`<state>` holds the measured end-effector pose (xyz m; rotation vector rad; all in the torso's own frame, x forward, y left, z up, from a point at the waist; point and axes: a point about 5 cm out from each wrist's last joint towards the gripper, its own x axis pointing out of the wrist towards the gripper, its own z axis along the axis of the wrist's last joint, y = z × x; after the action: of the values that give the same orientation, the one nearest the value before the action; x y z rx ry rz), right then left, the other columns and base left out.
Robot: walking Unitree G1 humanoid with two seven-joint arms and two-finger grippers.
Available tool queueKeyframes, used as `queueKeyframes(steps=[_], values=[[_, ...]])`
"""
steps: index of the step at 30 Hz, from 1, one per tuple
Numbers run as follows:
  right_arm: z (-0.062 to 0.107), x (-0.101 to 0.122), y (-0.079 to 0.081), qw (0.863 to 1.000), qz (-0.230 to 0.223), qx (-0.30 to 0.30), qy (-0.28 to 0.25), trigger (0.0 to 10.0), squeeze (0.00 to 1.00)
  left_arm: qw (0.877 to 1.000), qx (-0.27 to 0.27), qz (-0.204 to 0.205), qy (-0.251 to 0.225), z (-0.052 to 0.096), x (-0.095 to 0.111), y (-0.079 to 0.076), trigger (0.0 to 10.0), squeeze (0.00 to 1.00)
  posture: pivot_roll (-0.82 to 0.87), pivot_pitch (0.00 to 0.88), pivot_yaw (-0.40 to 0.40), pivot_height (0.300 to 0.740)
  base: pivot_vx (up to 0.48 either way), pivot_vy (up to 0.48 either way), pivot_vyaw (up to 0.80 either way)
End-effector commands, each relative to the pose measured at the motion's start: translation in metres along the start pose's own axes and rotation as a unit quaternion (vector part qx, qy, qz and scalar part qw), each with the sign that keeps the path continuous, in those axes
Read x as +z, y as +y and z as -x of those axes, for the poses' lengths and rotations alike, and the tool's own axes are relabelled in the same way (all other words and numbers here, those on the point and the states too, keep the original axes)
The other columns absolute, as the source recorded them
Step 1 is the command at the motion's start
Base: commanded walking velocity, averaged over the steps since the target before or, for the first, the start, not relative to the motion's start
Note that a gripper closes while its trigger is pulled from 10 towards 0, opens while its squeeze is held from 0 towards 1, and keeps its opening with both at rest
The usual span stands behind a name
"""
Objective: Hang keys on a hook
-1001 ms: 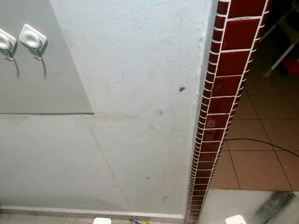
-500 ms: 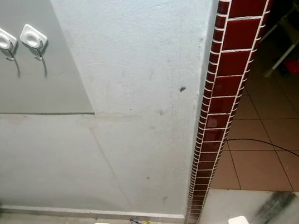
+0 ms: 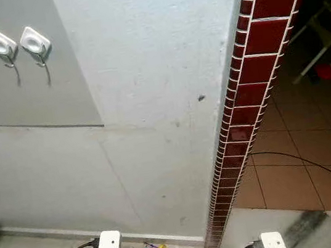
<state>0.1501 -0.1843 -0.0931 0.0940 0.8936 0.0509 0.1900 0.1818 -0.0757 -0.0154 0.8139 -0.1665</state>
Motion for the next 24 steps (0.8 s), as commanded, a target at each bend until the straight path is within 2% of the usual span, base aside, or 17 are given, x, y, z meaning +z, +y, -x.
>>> queueKeyframes(steps=[1,5,14,24], values=[[-0.0012,0.0036,0.0015,1.0,-0.002,0.003,-0.008,10.0,0.0,1.0,0.0,0.001,0.003,0.0003,-0.0013,0.0002,10.0,0.0,-0.13,0.0,0.0,0.724,0.0,0.0,0.0],[-0.002,0.0062,0.0025,1.0,-0.002,0.006,-0.013,10.0,0.0,1.0,-0.002,0.001,0.003,0.0003,-0.0013,-0.0003,10.0,0.0,-0.13,0.0,0.0,0.724,-0.063,0.0,0.0],[-0.0026,0.0094,0.0013,1.0,0.003,0.007,-0.016,10.0,0.0,1.0,-0.006,0.0,0.003,-0.0002,-0.0017,-0.0029,10.0,0.0,-0.13,0.0,-0.008,0.724,-0.332,0.0,0.0],[0.0005,0.0015,-0.0026,1.0,0.008,0.007,-0.004,10.0,0.0,1.0,-0.007,0.0,0.003,-0.0003,-0.0025,-0.0046,10.0,0.0,-0.13,0.0,-0.016,0.724,-0.332,0.0,0.0]])
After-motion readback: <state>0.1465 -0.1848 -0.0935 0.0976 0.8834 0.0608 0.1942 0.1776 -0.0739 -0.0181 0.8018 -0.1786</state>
